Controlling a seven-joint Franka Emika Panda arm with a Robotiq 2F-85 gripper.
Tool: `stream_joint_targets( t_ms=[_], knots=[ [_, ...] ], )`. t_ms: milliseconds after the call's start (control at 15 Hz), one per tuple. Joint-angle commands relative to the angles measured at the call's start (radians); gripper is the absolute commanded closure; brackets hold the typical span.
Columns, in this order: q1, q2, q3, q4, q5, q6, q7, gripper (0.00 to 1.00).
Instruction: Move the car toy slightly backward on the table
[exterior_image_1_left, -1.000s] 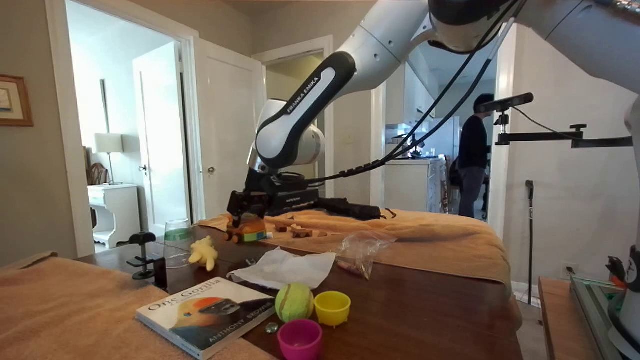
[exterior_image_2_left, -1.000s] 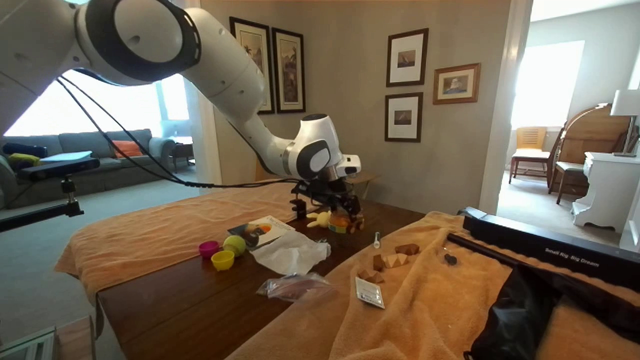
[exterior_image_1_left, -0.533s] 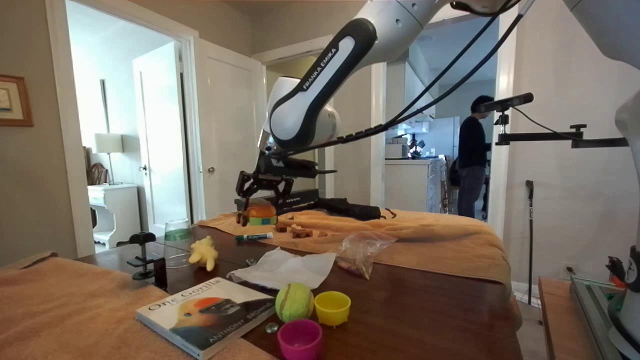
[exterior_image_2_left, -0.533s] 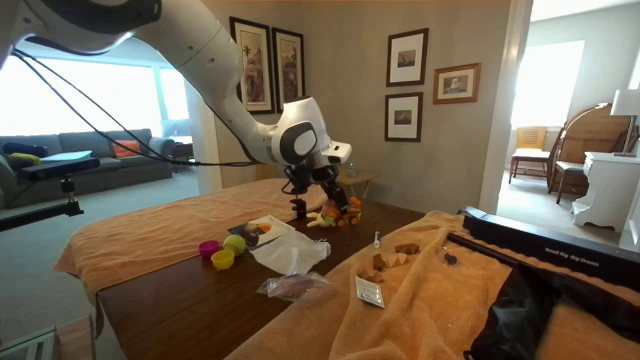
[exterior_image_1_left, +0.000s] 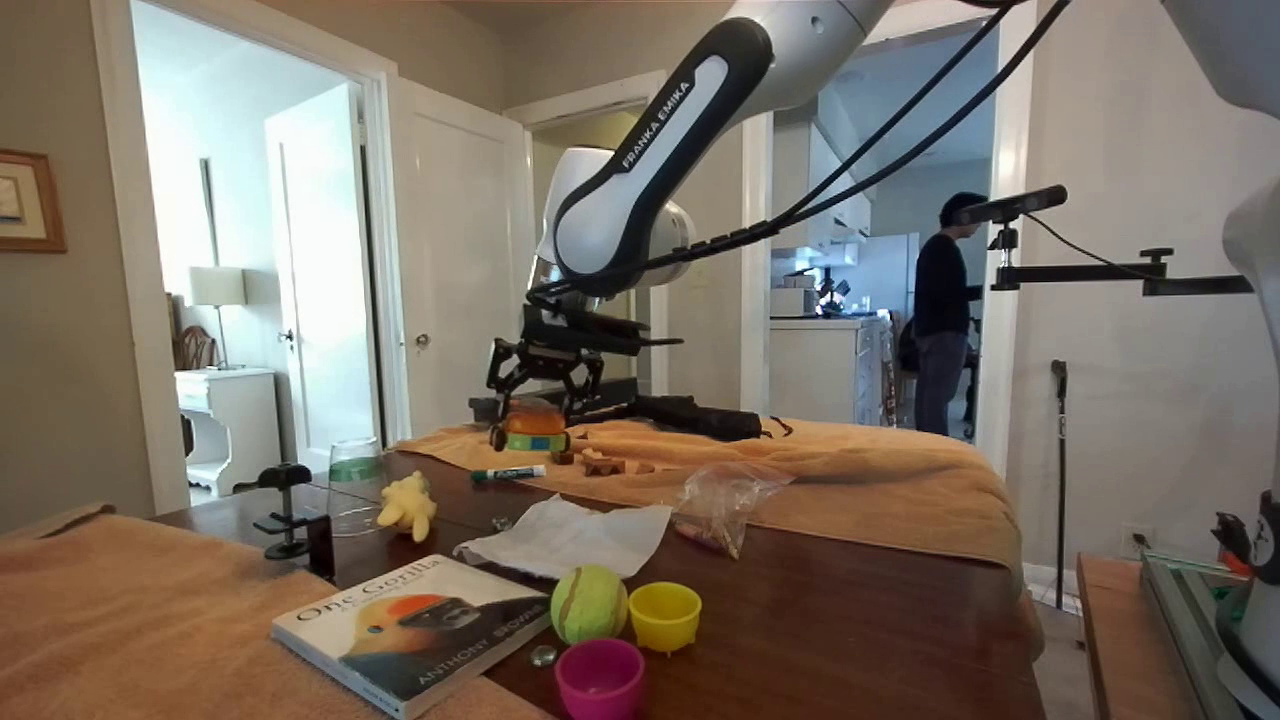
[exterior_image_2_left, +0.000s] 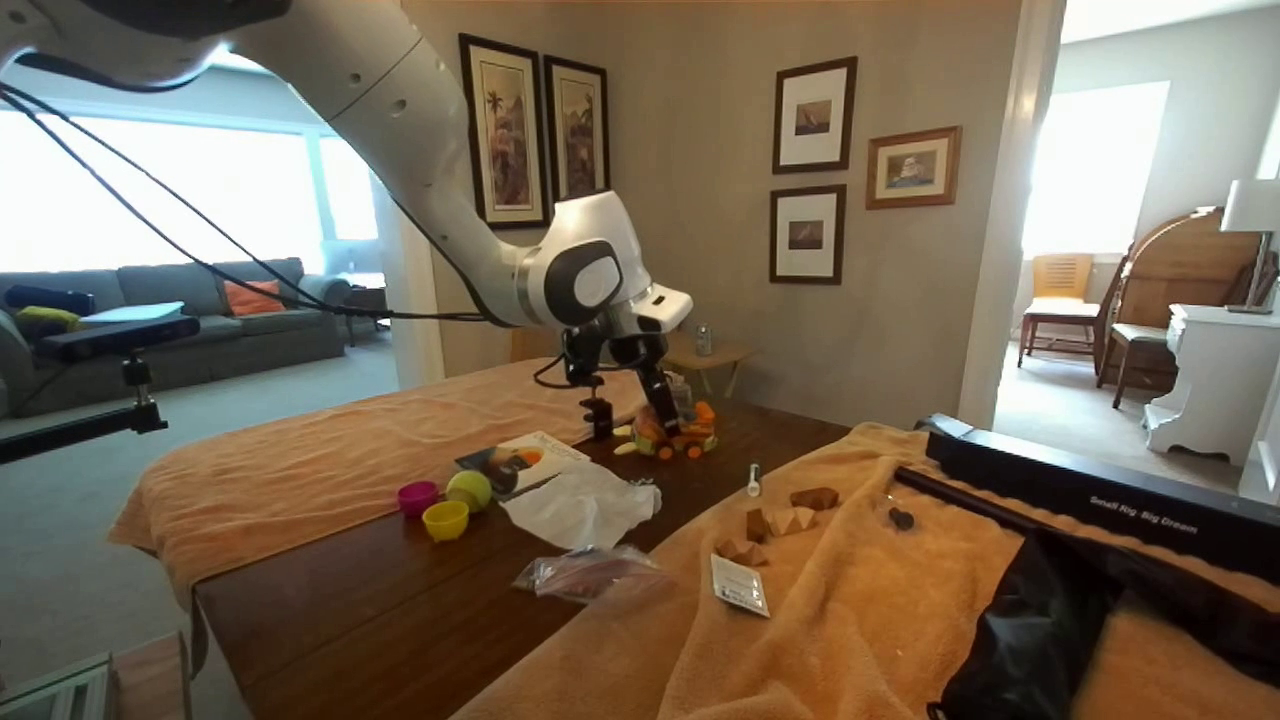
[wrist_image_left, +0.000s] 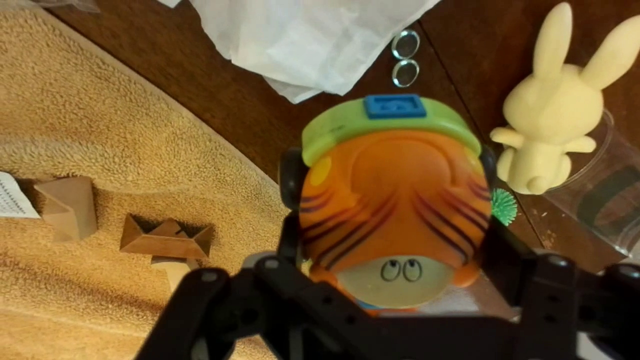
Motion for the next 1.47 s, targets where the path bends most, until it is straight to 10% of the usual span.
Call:
stream_joint_targets(
  t_ms=[0,333,867,1400],
  knots=[
    [0.007,0.023,-0.017,0.008,-0.010,0.077,0.062,0.39],
    [0.174,0.092,-0.264,-0.017,-0.056,0.325,0.299,0.39],
    [0.703,0.346,-0.849,-0.102,0.057,0.328,0.737,0.39],
    [0.957,0.280,-0.952,-0.234,0.065,-0.015,0.721,0.39]
  ],
)
